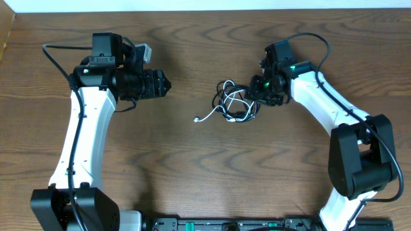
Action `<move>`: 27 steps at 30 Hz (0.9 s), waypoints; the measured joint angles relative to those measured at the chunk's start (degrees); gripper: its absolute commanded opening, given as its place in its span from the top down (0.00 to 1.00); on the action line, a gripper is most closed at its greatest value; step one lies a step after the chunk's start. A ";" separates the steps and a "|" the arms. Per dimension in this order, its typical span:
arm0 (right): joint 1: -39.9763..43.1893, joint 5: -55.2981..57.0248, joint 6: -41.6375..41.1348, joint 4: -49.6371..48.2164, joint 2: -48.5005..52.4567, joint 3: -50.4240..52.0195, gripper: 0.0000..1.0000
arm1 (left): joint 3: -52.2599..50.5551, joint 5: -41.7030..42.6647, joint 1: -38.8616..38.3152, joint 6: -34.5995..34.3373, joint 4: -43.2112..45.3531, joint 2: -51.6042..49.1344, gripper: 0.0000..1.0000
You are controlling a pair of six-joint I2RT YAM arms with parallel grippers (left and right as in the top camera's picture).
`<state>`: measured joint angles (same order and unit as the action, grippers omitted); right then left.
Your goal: Untangle cables
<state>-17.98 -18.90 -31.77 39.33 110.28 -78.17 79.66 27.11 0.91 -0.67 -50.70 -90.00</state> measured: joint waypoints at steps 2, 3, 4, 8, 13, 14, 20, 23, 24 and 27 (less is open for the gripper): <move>-0.35 0.59 -1.03 -0.11 0.57 -0.02 0.73 | 0.00 0.00 0.00 -0.44 0.00 0.00 0.30; -0.66 0.96 -1.44 -0.20 1.09 -0.04 0.81 | 0.00 0.00 0.00 -0.61 0.02 -0.02 0.30; -0.96 1.01 -1.53 -0.17 1.77 -0.04 0.85 | 0.00 0.00 0.00 -0.81 0.15 -0.02 0.30; -2.34 1.90 -2.23 -0.35 5.55 -0.11 0.99 | 0.00 0.00 0.00 -1.16 0.15 -0.02 0.30; -2.47 0.72 1.33 -0.61 6.03 -0.11 0.99 | 0.00 0.00 0.00 -1.51 0.15 -0.02 0.31; -2.47 -0.57 3.23 -0.59 5.51 -0.11 0.99 | 0.00 0.00 0.00 -1.51 0.15 -0.02 0.34; -1.36 -15.74 10.80 -1.22 -5.42 -0.22 0.99 | 0.00 4.39 0.00 0.74 0.17 -0.02 0.36; -0.85 -23.26 11.85 -1.68 -11.26 -0.39 0.99 | 0.00 10.56 0.00 3.96 0.28 -0.02 0.31; -0.74 -26.14 12.00 -2.14 -13.60 -0.48 0.99 | 0.00 12.39 0.00 4.81 0.87 -0.02 0.32; -0.48 -30.53 11.93 -3.17 -18.08 -0.55 0.99 | 0.00 16.26 0.00 5.64 2.54 -0.02 0.31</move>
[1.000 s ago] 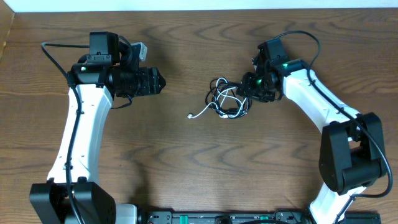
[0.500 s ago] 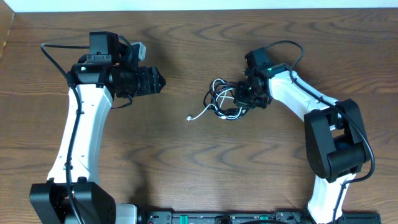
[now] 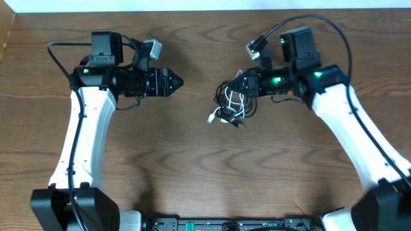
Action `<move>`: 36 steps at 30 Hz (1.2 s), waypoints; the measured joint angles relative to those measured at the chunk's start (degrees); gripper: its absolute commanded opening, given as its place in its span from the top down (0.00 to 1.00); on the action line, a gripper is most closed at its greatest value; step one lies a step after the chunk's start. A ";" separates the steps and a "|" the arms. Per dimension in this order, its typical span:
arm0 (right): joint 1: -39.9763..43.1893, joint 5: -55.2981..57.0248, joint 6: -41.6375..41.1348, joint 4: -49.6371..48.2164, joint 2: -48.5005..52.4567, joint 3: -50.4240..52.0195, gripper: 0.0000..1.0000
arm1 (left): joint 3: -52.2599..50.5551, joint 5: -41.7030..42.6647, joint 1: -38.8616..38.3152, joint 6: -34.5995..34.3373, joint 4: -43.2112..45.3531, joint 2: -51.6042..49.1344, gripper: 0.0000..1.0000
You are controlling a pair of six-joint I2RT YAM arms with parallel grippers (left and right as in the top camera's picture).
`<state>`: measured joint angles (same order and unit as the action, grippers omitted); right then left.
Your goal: Untangle cables
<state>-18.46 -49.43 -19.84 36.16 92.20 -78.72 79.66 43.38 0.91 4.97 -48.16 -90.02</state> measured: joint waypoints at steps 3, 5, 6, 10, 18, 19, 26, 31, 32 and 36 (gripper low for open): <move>0.04 -3.06 -0.13 -0.68 -4.13 -0.09 0.99 | 0.00 5.86 -0.74 0.44 3.89 0.00 0.27; 0.09 -3.54 -0.52 -0.68 -4.28 -0.09 0.99 | 0.00 6.34 -2.12 0.44 4.79 0.00 0.27; 0.11 -3.56 -0.55 -0.70 -4.24 -0.09 0.99 | 0.00 6.34 -3.15 0.44 5.05 0.00 0.27; 0.13 -3.61 -0.59 -0.70 -4.24 -0.09 0.99 | 0.00 4.57 -7.56 0.44 5.16 0.00 0.26; 0.52 -8.74 -0.79 -2.73 -4.24 -0.09 0.99 | 0.04 -0.17 -12.41 -2.12 13.84 -1.95 0.16; 0.74 -9.35 -0.79 -2.84 -4.26 -0.09 0.99 | 0.04 -0.26 -12.66 -2.71 14.73 -2.80 0.15; 3.23 -12.74 -0.74 -2.84 -6.10 -0.09 0.99 | 0.02 -1.46 -12.81 -5.25 19.96 -10.45 0.09; 3.23 -10.86 0.39 1.53 -6.97 -0.20 0.99 | 0.02 -1.77 -12.81 -5.22 22.80 -11.89 0.15; 3.23 -9.84 0.81 2.73 -6.97 -0.20 0.99 | 0.02 -1.77 -12.81 -5.33 22.84 -11.91 0.15; 3.23 -3.39 2.45 7.87 -6.97 -0.24 0.99 | 0.02 -1.95 -12.81 -5.40 23.63 -11.96 0.15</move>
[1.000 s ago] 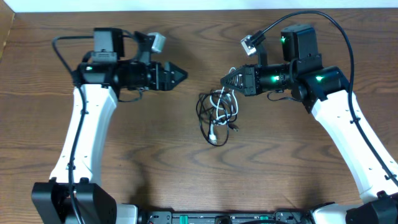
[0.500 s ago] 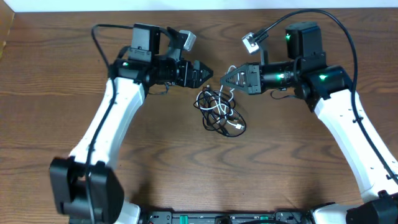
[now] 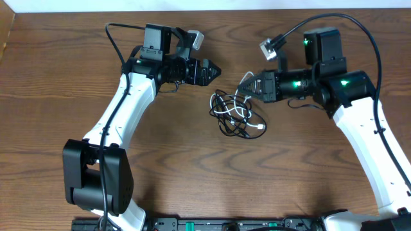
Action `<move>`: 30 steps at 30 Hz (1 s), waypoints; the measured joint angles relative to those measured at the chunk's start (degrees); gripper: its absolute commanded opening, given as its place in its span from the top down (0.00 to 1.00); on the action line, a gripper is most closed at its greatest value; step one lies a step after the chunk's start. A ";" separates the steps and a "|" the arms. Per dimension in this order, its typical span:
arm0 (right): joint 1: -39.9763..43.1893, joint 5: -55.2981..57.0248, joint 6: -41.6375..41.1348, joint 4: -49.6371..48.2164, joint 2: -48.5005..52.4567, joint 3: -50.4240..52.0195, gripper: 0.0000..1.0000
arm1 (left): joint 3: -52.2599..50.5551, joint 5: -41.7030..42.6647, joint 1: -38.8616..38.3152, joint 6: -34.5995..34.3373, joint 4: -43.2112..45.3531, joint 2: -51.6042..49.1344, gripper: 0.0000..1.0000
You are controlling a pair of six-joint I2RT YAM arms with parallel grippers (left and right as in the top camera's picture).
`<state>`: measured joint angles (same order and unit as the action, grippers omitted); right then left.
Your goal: Untangle cables
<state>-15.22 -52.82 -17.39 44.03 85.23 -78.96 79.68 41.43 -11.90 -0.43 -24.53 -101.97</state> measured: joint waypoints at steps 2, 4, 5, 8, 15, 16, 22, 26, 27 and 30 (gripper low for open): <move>0.00 5.66 0.44 2.95 0.00 -0.04 0.99 | 0.00 -0.07 0.00 0.00 0.37 -0.02 0.15; 0.00 11.37 0.57 4.85 0.00 -0.04 0.97 | 0.00 -0.20 0.00 0.00 0.35 -0.02 0.16; 0.00 14.95 0.68 5.81 0.00 -0.04 0.95 | 0.00 -0.24 0.00 0.00 0.44 -0.04 0.16; 0.00 22.97 0.94 7.15 0.13 -0.04 0.84 | 0.00 -0.26 0.00 0.02 0.37 -0.04 0.18; 0.00 33.51 0.85 8.15 6.51 -0.09 0.57 | 0.00 -0.26 0.00 0.00 -0.28 -0.04 0.19; 0.00 34.42 0.76 7.87 8.37 -0.09 0.57 | 0.02 -0.26 0.00 0.00 -0.44 -0.04 0.18; 0.00 36.54 0.24 3.37 19.08 -0.09 0.23 | 0.00 -0.26 0.00 0.04 -0.63 -0.04 0.18; 0.00 37.00 -0.07 1.46 24.04 -0.09 0.10 | 0.00 -0.24 0.00 0.07 -0.79 -0.04 0.19; 0.00 37.13 -0.11 1.49 24.70 -0.09 0.04 | 0.00 -0.26 0.00 0.07 -0.76 -0.04 0.19; 0.00 37.22 -0.17 1.44 25.07 -0.09 0.01 | 0.00 -0.24 0.00 0.11 -0.79 -0.04 0.19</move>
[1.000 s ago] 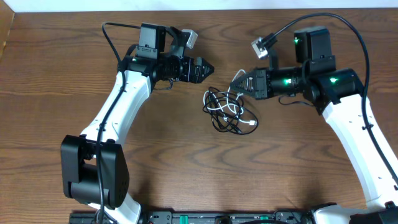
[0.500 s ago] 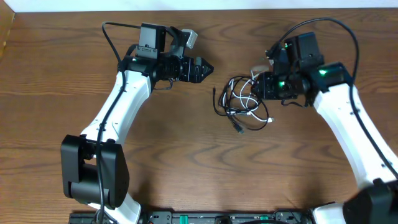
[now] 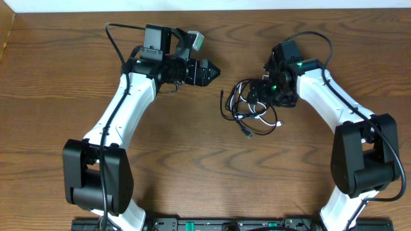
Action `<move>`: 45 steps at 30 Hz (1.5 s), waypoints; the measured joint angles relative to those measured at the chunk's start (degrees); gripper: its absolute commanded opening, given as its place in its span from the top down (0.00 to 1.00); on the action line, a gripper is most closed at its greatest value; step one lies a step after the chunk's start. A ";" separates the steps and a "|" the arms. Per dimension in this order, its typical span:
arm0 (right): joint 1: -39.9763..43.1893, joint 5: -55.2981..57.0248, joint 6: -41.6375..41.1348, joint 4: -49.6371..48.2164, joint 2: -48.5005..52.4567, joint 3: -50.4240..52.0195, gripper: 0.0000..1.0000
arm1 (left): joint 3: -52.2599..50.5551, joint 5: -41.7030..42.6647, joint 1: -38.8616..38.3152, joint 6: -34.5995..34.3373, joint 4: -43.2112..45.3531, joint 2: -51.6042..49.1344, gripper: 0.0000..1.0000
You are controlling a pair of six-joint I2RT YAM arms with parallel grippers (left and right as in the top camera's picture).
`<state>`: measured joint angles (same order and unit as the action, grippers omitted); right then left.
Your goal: Untangle cables
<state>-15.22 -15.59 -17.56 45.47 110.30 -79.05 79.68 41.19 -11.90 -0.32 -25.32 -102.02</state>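
A tangled bundle of black and white cables (image 3: 246, 113) lies on the wooden table (image 3: 192, 167) right of centre. A black plug end (image 3: 248, 135) sticks out at its front. My right gripper (image 3: 259, 95) is low at the bundle's upper right edge and looks shut on its loops, though the fingertips are buried among them. My left gripper (image 3: 216, 70) points right, up and to the left of the bundle. Its fingers are together and hold nothing.
The table's far edge (image 3: 205, 9) runs along the top of the view. The left arm (image 3: 122, 115) crosses the left half and the right arm (image 3: 340, 109) the right side. A black rail (image 3: 205, 224) lies along the front edge.
My right arm has folded in and its gripper has come down at the bundle's upper right. The bundle now lies a little farther right and more spread out. The left arm has hardly moved.
At first my right gripper was at the bundle's right edge and my left gripper was far to the left. Then the right arm stretched out, still at the bundle. The left gripper came close to the bundle's upper left. Now the bundle lies farther right.
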 measured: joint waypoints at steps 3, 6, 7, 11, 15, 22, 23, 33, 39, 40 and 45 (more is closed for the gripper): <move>0.00 0.00 0.00 -0.07 -0.02 -0.02 0.01 | 0.00 0.00 0.00 0.11 0.02 0.00 0.19; 0.00 0.00 0.00 -0.07 -0.02 -0.02 0.01 | 0.00 0.00 0.00 0.11 0.00 0.00 0.18; 0.00 0.00 0.00 -0.09 -0.02 -0.02 0.01 | 0.00 -0.02 0.00 0.11 -0.02 0.00 0.18; 0.00 0.00 0.00 -0.09 -0.02 -0.02 0.01 | 0.00 0.00 0.00 0.11 0.00 0.00 0.18; 0.00 0.00 0.00 -0.09 -0.02 -0.02 0.01 | 0.00 -0.02 0.00 0.11 0.04 0.00 0.18; 0.00 0.00 0.00 -0.07 -0.02 -0.02 0.01 | 0.00 -1.03 0.00 0.13 -1.01 0.00 0.18; 0.00 0.00 0.00 -0.09 -0.02 -0.02 0.01 | 0.00 -1.09 0.00 0.15 -1.03 0.00 0.18; 0.00 0.00 0.00 -0.09 -0.02 -0.02 0.01 | 0.00 -1.51 0.00 0.13 -0.98 0.00 0.18; 0.00 0.00 0.00 -0.09 -0.02 -0.02 0.01 | 0.00 -1.75 0.00 0.13 -0.92 0.00 0.18; 0.00 0.00 0.00 -0.09 -0.02 -0.02 0.01 | 0.02 -1.75 0.00 0.13 -0.92 0.00 0.18; 0.00 0.00 0.00 -0.09 -0.02 -0.02 0.01 | 0.00 -1.75 0.00 0.13 -0.92 0.00 0.18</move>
<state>-15.22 -15.59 -17.56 45.39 110.28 -79.07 79.68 39.44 -11.90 -0.19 -26.24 -102.02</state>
